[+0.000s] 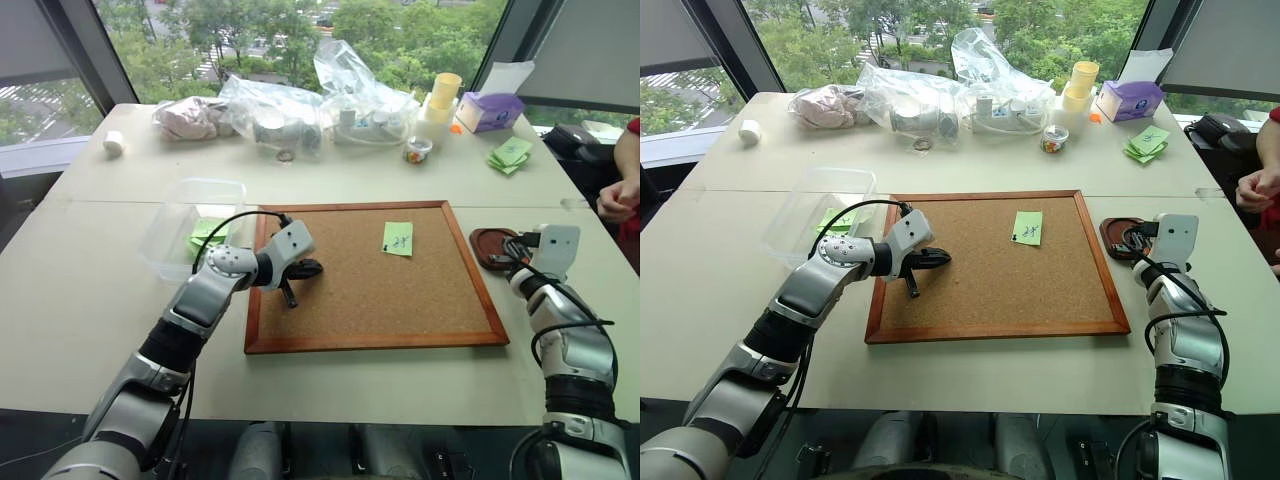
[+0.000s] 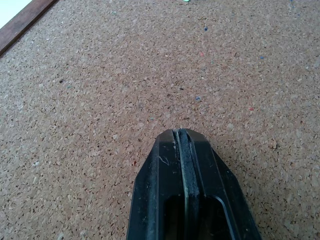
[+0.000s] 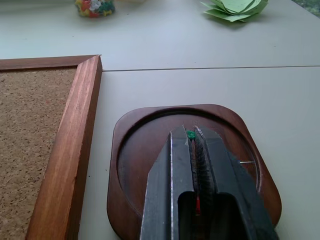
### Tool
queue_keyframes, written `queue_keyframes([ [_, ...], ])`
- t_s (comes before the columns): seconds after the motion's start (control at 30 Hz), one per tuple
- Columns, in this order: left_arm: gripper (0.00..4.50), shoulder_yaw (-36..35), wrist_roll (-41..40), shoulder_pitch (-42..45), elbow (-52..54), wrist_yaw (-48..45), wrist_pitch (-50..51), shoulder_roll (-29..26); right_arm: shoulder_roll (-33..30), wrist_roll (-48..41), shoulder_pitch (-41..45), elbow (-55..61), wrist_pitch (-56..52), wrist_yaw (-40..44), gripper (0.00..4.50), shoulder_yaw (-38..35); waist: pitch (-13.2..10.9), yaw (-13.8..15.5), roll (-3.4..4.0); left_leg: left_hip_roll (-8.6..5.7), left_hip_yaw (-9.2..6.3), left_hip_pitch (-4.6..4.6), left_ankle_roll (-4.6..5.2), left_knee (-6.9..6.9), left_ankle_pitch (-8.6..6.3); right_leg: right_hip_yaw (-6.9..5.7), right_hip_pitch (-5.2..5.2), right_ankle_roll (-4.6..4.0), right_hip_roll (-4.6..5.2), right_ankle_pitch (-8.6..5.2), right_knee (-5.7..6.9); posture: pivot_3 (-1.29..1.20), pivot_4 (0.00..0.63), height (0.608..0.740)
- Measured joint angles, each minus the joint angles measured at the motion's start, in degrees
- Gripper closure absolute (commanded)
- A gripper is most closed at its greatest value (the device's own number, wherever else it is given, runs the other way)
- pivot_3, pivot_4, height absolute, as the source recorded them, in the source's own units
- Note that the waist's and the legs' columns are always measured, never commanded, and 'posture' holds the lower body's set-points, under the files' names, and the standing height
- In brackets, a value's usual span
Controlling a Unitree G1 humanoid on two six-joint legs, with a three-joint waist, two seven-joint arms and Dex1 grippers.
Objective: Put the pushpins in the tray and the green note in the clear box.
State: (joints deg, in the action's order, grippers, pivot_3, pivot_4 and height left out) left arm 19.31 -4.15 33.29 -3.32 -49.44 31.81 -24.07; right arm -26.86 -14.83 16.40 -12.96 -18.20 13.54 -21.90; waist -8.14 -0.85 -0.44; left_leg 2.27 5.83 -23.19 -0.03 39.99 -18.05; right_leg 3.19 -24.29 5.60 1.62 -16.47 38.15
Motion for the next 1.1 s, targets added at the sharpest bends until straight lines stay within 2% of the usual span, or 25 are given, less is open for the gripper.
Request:
queue_keyframes([
  [0.2,4.5,0.0,0.0,0.0,0.0,0.0,0.0,0.0,0.0,0.1,0.1,-0.3,0.1,-0.4,0.16,0.0,0.0,0.0,0.01,0.0,0.0,0.0,-0.01,0.0,0.0,0.0,0.0,0.0,0.0,0.0,0.0,0.0,0.15,0.738],
  [0.43,4.5,0.0,0.0,0.0,0.0,0.0,0.0,0.0,0.0,-0.6,0.5,-0.2,0.1,-0.2,0.07,-0.1,0.0,0.0,0.01,0.0,0.0,0.0,0.0,0.0,0.0,0.0,0.0,0.0,0.0,0.0,0.0,0.0,0.15,0.738],
  [0.53,4.5,0.0,0.0,0.0,0.0,-0.2,0.0,-0.3,-0.3,-3.4,0.1,4.3,-0.8,4.0,0.07,0.4,0.0,0.0,0.07,0.01,-0.01,0.0,0.02,0.0,-0.01,0.01,0.0,0.0,-0.01,0.0,0.0,0.0,0.15,0.738],
  [0.63,4.5,0.0,0.1,-0.1,0.0,-0.2,0.0,-0.1,-1.2,-5.0,0.0,10.8,-2.7,8.7,0.07,4.3,0.1,0.0,0.08,0.03,-0.03,0.07,0.12,0.0,-0.07,0.0,0.09,0.0,-0.03,0.0,0.0,0.0,0.15,0.738],
  [0.7,4.5,-0.1,0.2,-0.2,-0.1,-0.4,0.0,-0.5,-0.4,-4.8,-0.2,15.7,-6.3,12.5,0.07,12.4,0.1,-0.1,0.08,0.05,-0.03,0.09,0.24,0.0,-0.14,0.0,0.1,0.0,-0.06,0.0,0.0,0.0,0.15,0.738],
  [0.8,4.5,0.0,0.2,0.0,-0.3,-0.3,-0.1,0.2,1.6,-4.4,0.0,16.4,-7.9,14.0,0.07,18.0,0.1,0.2,0.08,0.02,-0.05,0.07,0.25,0.01,-0.14,-0.02,0.09,-0.01,-0.03,0.0,0.0,0.0,0.15,0.738],
  [1.1,4.5,-0.3,0.2,-0.6,0.1,-0.2,-0.1,0.2,2.4,-2.5,1.1,15.0,-8.3,16.2,0.07,23.1,0.1,0.0,0.07,-0.01,-0.03,0.06,0.25,0.01,-0.15,-0.02,0.09,0.0,-0.01,0.0,-0.03,0.0,0.15,0.738],
])
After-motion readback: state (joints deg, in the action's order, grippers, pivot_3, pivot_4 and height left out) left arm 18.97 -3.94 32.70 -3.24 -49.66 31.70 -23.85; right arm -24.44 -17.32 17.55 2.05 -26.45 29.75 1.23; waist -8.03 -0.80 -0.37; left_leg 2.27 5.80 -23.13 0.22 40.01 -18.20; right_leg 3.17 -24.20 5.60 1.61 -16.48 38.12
